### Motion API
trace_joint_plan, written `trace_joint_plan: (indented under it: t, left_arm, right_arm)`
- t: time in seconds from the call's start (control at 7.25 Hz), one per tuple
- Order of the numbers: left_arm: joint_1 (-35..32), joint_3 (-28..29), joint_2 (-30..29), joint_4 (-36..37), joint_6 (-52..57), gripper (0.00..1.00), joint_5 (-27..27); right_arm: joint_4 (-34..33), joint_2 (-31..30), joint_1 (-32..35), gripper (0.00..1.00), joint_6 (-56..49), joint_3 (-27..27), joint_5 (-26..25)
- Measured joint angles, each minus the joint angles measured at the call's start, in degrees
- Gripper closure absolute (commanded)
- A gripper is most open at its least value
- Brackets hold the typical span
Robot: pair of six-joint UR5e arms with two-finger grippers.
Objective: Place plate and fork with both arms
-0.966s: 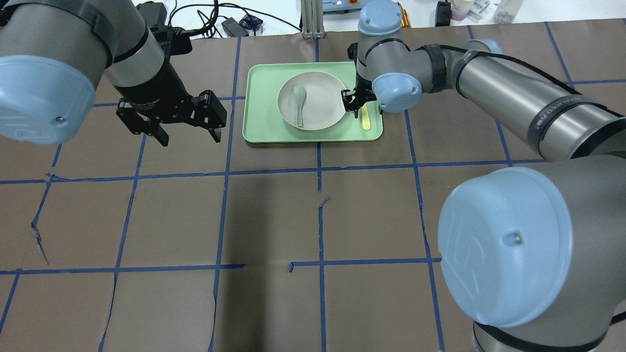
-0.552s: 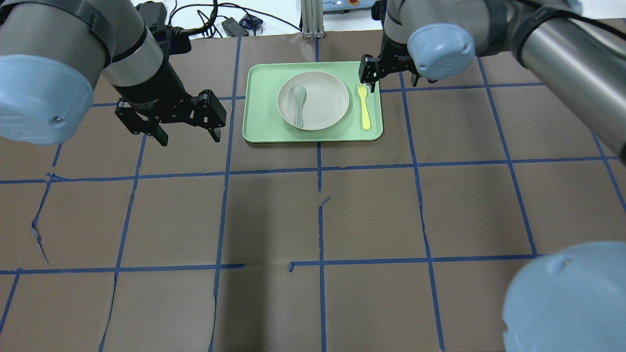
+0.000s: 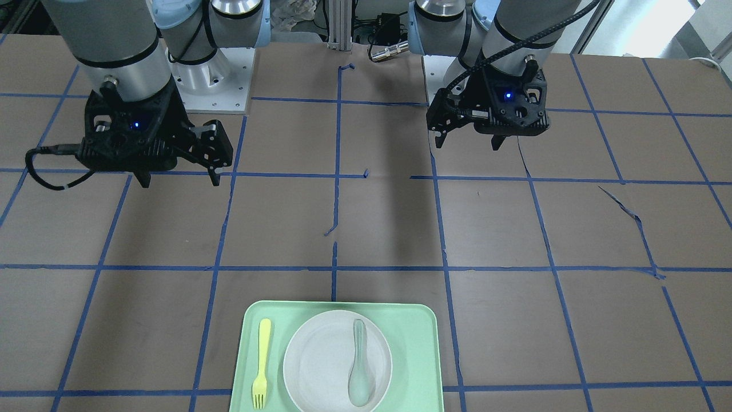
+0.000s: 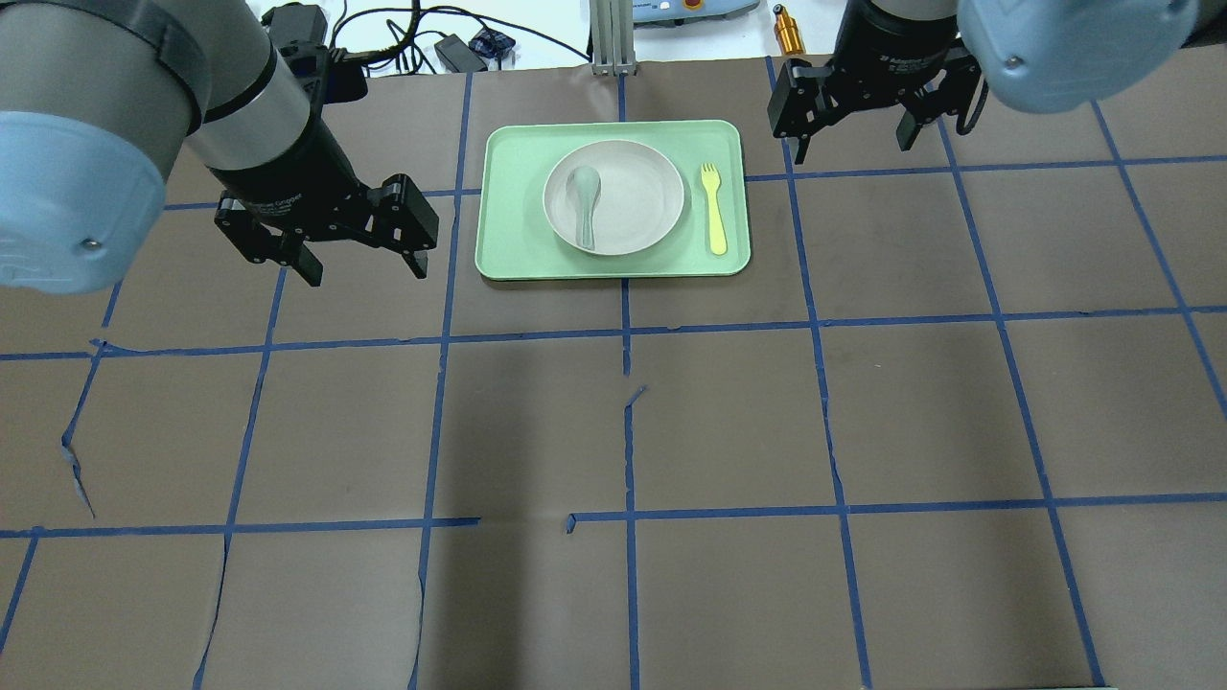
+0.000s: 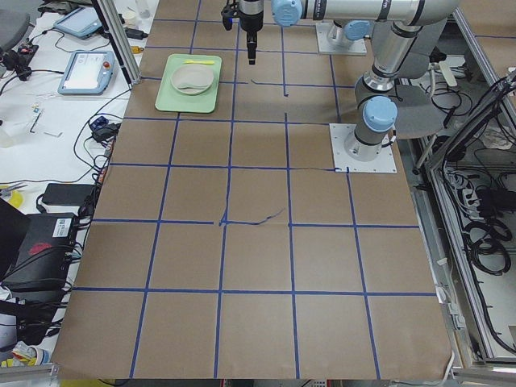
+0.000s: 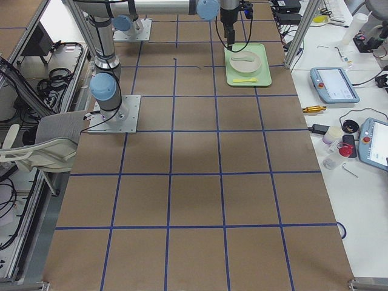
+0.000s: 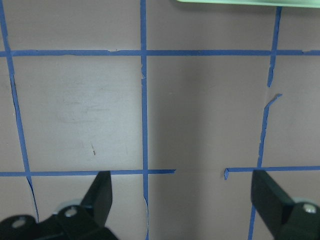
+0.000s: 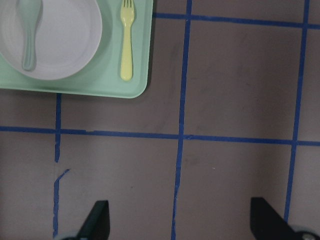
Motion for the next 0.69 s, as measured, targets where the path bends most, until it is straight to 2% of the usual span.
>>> trace_joint_plan:
  t: [0.28,0.69]
  left_arm:
    - [-0.01,0.06,0.85,0.08,-0.03,0.0,0.06]
    - [-0.01,0.02,1.63,-0.06,-0.03,0.0,0.15]
  right_arm:
    - [1.32,-3.14,0.17,0.0,1.12,3.61,0.08]
    - [1.15,-3.8,0.29,0.0,4.06,4.22,0.63]
